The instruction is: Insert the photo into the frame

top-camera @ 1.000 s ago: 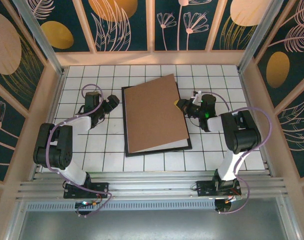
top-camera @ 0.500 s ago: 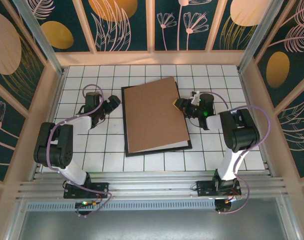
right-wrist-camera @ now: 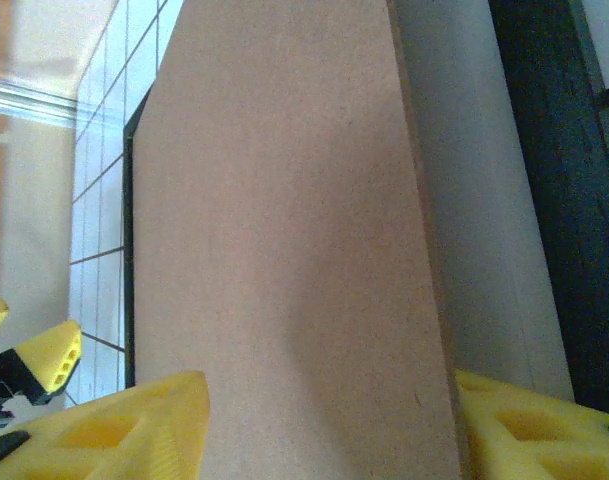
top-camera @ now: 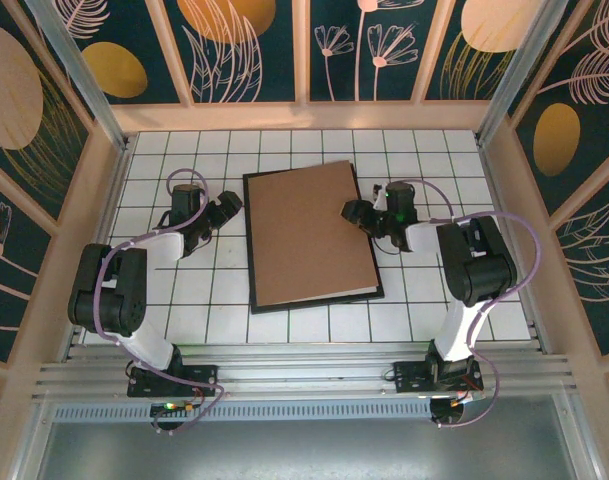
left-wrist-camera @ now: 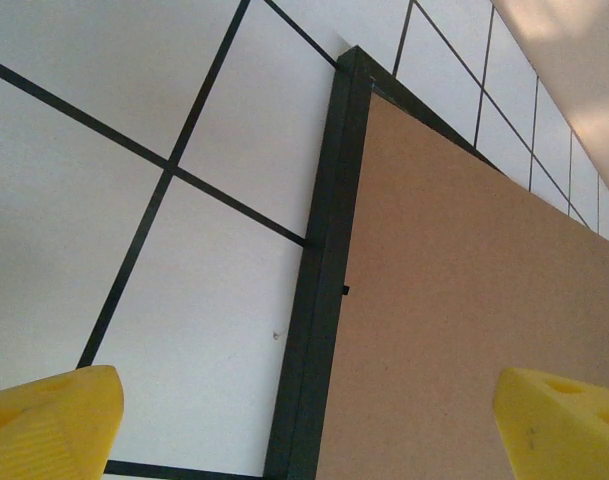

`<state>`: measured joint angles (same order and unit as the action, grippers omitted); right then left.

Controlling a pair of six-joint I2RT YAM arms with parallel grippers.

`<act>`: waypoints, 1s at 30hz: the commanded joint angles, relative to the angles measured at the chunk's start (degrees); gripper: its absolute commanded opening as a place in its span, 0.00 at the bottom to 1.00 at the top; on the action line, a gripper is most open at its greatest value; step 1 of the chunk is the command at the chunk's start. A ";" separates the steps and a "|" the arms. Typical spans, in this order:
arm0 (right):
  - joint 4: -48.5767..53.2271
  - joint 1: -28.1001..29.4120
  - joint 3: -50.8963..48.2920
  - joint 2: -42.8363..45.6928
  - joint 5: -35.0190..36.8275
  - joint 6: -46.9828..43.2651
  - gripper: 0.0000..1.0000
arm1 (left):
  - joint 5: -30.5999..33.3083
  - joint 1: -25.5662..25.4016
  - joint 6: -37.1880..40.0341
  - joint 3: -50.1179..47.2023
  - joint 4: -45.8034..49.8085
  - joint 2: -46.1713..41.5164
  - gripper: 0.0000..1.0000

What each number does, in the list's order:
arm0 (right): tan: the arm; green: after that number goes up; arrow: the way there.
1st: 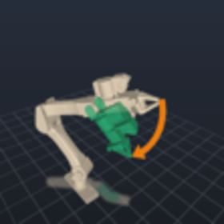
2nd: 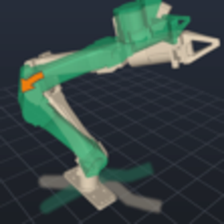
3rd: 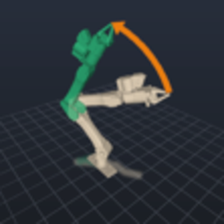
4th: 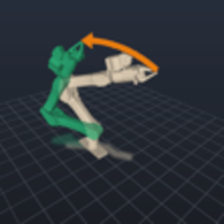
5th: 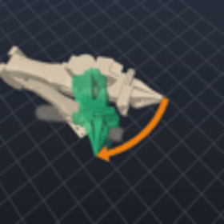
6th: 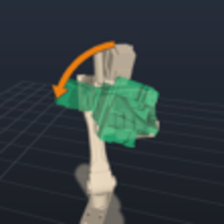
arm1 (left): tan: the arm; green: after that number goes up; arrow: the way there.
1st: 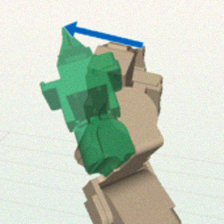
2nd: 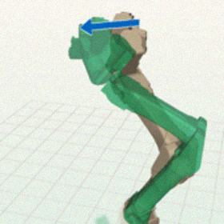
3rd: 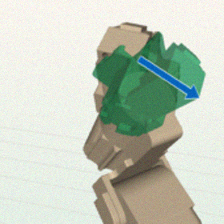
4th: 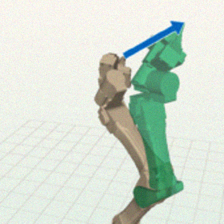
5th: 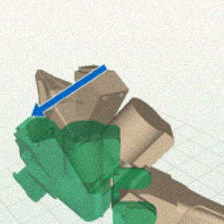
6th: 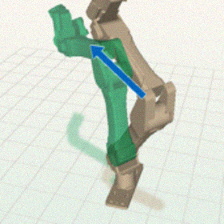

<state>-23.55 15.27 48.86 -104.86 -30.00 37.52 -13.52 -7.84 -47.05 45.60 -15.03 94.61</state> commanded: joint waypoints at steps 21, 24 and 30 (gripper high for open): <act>16.97 1.55 9.35 3.43 10.04 -11.01 0.68 | -1.25 -0.25 0.46 0.27 -1.72 1.02 0.95; 17.80 1.58 9.93 3.62 10.22 -11.57 0.68 | -1.29 -0.26 0.55 0.36 -1.65 1.02 0.95; 19.39 1.52 10.66 3.83 11.61 -12.58 0.68 | -1.23 -0.26 0.73 0.38 -1.47 1.00 0.95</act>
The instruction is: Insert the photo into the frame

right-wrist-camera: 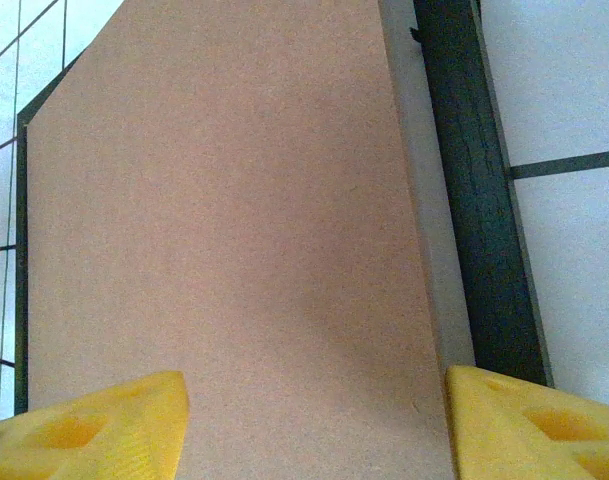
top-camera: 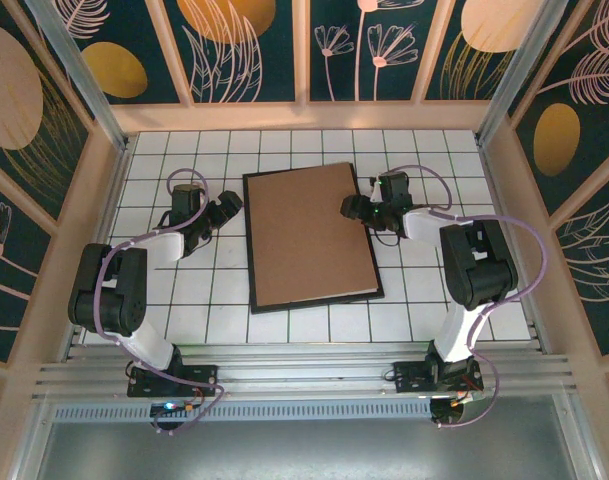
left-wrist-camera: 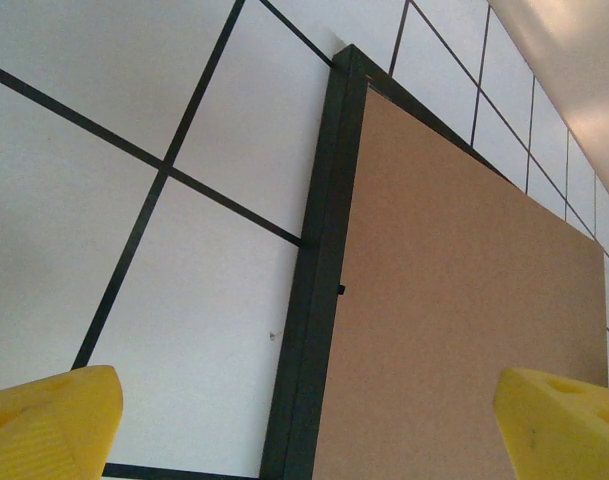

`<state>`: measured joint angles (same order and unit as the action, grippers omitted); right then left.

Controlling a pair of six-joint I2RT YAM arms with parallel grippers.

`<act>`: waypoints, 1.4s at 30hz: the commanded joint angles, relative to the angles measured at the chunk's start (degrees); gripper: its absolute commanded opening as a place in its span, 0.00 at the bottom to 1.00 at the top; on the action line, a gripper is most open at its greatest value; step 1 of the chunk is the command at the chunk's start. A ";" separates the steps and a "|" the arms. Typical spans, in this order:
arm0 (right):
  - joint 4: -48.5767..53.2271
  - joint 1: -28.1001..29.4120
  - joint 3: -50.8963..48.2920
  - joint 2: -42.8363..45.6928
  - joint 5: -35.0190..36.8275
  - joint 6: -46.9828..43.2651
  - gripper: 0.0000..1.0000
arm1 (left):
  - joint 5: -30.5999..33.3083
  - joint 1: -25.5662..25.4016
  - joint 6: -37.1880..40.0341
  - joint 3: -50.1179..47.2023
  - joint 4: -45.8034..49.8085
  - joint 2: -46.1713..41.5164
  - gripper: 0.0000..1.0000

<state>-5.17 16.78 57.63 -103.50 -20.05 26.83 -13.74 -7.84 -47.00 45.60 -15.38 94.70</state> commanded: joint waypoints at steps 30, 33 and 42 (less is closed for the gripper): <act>7.50 -0.28 5.39 1.48 7.13 -9.58 0.69 | 1.27 -4.78 2.59 4.73 1.43 4.38 0.95; 7.71 -0.28 7.22 -0.41 6.95 -10.69 0.69 | 2.19 -4.96 3.09 6.47 2.03 6.71 0.95; 7.97 -0.32 14.24 -7.47 5.37 -12.58 0.69 | 1.17 -5.33 4.38 13.71 4.16 13.57 0.95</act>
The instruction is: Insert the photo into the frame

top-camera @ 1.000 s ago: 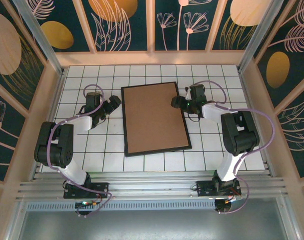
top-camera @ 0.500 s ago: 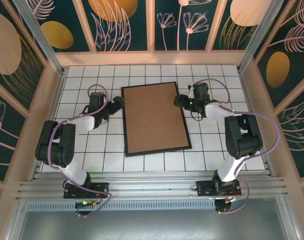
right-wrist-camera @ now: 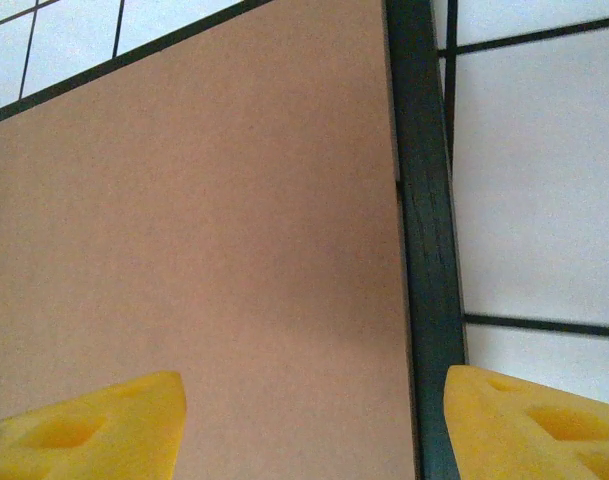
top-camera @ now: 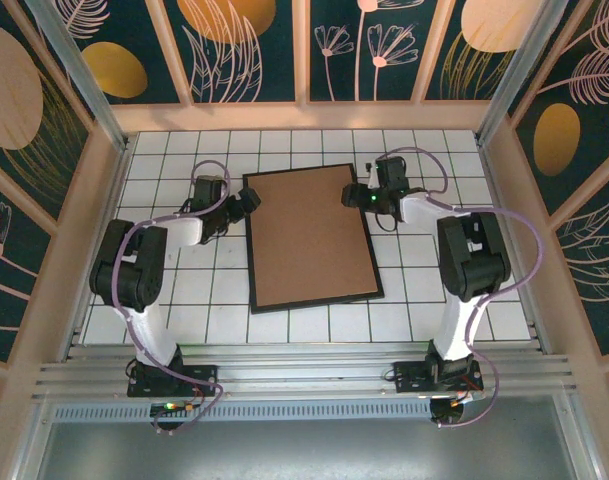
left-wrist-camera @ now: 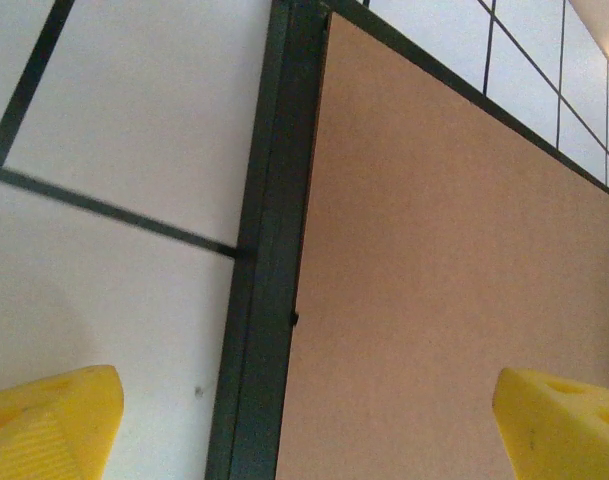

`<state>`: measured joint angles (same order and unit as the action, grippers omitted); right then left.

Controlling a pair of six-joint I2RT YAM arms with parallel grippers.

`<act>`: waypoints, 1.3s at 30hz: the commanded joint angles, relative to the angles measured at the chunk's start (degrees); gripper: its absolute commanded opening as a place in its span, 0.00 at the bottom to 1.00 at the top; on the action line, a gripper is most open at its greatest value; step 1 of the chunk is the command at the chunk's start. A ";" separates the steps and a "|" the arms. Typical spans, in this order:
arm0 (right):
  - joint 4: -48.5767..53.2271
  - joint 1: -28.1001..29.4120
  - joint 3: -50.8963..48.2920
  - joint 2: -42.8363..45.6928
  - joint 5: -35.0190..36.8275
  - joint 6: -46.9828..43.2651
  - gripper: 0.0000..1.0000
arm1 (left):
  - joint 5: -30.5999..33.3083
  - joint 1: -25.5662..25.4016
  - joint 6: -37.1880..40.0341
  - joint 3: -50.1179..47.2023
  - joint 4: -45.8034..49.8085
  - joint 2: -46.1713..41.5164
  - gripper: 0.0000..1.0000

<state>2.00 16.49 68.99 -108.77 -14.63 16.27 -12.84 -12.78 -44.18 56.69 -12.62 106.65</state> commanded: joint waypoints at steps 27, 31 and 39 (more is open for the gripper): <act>-0.44 0.05 4.92 -7.23 -10.56 -2.66 0.62 | -5.67 -1.86 1.38 15.94 2.54 14.87 0.94; -1.07 0.31 3.28 -5.46 -12.16 -2.12 0.60 | -6.67 -2.12 1.47 17.46 2.82 15.84 0.94; 2.32 0.39 3.86 -2.79 -6.30 -2.97 0.62 | -5.76 -2.24 2.89 19.73 4.52 16.51 0.94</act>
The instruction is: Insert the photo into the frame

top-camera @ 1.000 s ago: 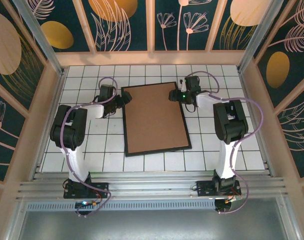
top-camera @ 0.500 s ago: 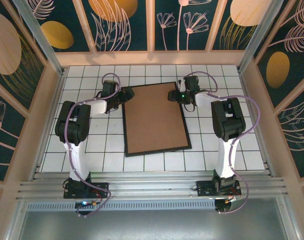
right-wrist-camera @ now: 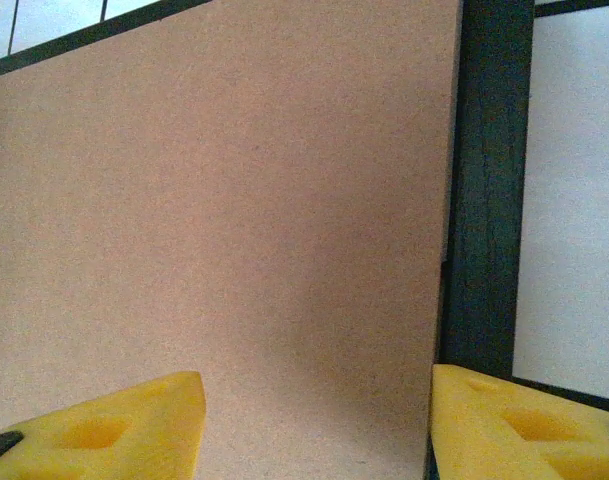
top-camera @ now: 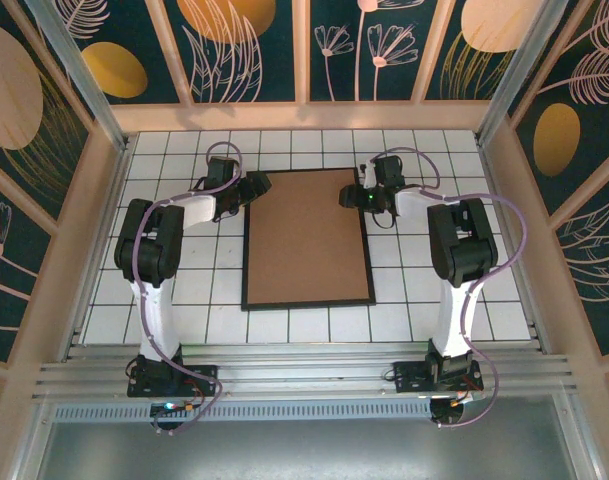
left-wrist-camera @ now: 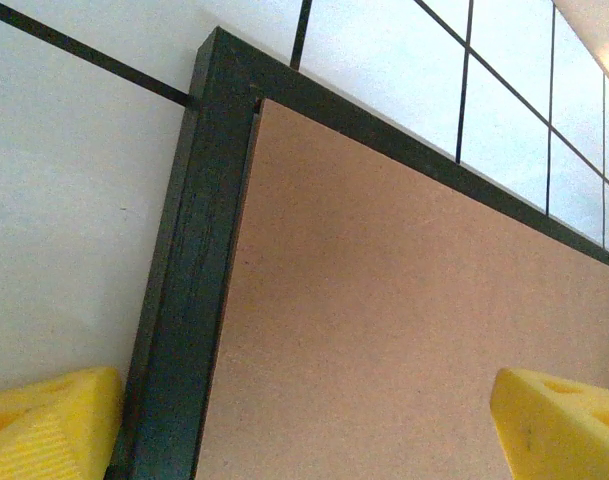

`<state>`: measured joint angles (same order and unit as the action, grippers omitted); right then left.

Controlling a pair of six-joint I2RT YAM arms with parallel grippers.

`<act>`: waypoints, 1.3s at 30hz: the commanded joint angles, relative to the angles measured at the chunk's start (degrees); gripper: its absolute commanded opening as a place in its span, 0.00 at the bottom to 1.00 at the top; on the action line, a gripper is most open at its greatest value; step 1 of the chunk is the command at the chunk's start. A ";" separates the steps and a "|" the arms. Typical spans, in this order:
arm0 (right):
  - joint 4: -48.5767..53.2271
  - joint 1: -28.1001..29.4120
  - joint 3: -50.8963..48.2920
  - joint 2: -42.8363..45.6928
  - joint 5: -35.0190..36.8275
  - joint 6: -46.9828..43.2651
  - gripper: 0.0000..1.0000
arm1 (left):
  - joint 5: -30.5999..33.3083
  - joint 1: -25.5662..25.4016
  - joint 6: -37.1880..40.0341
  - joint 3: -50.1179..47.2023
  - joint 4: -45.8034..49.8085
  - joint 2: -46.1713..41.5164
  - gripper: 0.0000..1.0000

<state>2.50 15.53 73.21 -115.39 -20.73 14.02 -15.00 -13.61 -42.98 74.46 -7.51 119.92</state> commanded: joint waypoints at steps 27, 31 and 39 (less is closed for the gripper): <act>-2.64 -1.01 8.12 -3.98 6.76 1.73 0.72 | 4.72 -1.42 6.03 10.32 6.09 6.82 0.94; -2.57 -1.11 9.23 -5.63 5.64 1.76 0.71 | 4.30 -1.42 5.89 10.57 6.10 6.99 0.95; -2.60 -1.03 10.08 -7.87 2.36 2.41 0.70 | 3.93 -1.35 5.90 11.02 6.19 7.60 0.95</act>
<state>0.60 14.57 81.60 -121.71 -15.97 15.55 -11.31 -14.96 -38.11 84.18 -1.87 125.43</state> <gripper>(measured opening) 0.698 0.945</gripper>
